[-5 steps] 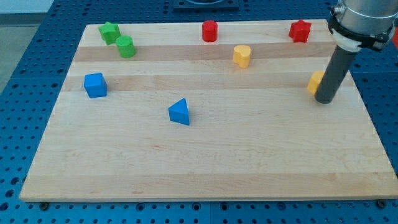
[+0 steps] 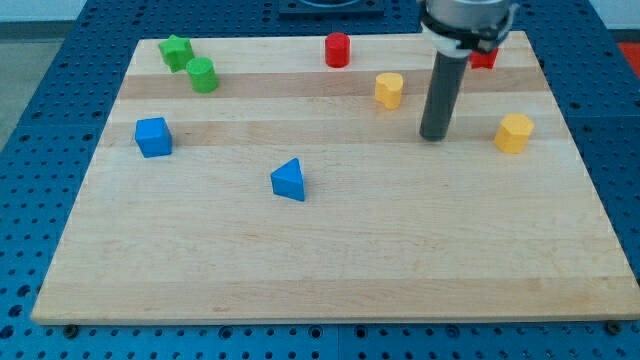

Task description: Push the yellow heart towards the bottom left

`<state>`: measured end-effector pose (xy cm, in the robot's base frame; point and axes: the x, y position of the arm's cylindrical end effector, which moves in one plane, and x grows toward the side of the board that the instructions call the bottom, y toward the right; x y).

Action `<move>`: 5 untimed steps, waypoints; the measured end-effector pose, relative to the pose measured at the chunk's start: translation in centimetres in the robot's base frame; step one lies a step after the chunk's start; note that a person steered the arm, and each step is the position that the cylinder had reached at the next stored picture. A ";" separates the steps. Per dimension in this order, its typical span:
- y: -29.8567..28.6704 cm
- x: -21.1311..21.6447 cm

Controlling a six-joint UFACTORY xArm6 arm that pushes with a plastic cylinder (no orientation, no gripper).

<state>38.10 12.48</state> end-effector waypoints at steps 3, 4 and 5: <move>-0.4 -6.2; -3.7 -6.3; -7.1 -6.3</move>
<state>31.78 5.36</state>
